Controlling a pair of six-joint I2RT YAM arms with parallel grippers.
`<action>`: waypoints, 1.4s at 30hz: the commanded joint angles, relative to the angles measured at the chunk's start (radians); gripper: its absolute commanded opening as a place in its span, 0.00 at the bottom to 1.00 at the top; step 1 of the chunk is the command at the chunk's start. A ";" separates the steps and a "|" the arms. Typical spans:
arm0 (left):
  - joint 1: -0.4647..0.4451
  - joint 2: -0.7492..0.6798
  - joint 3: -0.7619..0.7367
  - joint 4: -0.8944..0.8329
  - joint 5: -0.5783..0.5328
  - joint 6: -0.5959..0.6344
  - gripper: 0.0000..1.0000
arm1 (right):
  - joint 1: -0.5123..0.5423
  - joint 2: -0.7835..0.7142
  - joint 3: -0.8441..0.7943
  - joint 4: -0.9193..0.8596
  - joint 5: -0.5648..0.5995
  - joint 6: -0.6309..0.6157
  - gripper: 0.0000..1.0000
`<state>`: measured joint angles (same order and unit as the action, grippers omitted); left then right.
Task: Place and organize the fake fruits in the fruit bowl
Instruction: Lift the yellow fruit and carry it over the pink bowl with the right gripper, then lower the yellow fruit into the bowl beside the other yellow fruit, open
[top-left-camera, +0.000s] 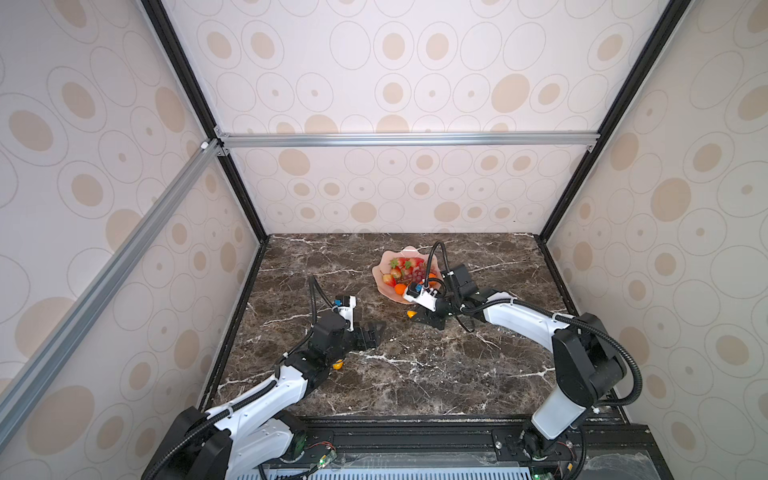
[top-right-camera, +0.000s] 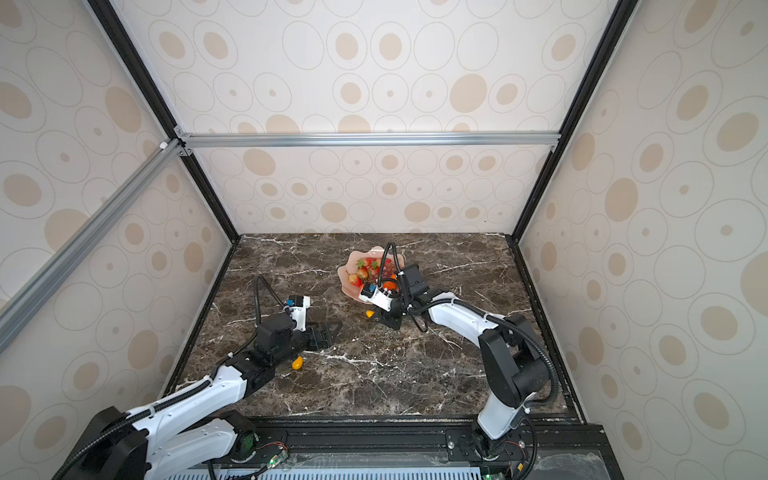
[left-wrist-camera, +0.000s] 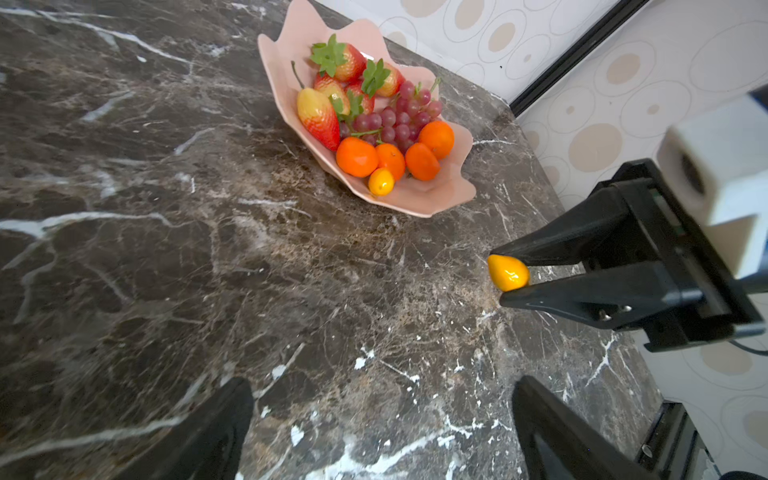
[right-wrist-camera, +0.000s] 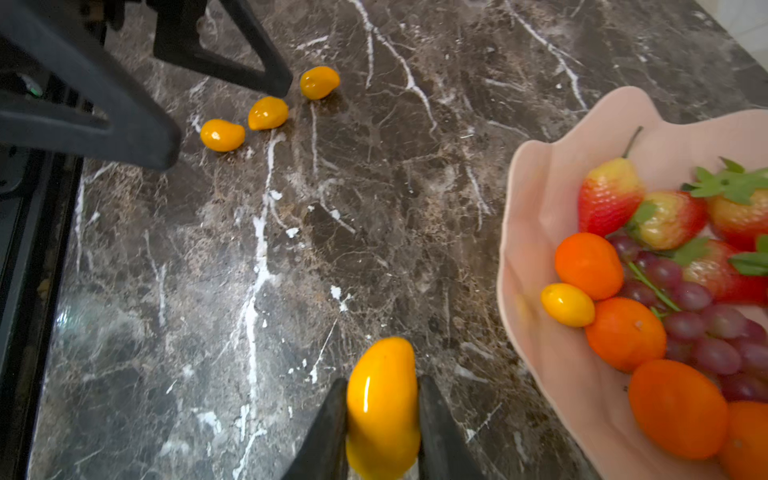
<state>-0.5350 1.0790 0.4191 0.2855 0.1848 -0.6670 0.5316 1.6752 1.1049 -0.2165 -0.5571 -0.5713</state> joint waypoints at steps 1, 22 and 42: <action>0.023 0.065 0.075 0.148 0.082 -0.016 0.98 | -0.017 0.011 0.020 0.073 0.004 0.093 0.27; 0.089 0.334 0.213 0.271 0.134 -0.070 0.98 | -0.035 0.299 0.380 -0.152 0.320 0.315 0.27; 0.089 0.403 0.267 0.179 0.163 -0.046 0.98 | -0.034 0.394 0.464 -0.210 0.353 0.329 0.39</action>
<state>-0.4515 1.4765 0.6453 0.4808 0.3355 -0.7174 0.5026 2.0487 1.5398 -0.4084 -0.2066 -0.2428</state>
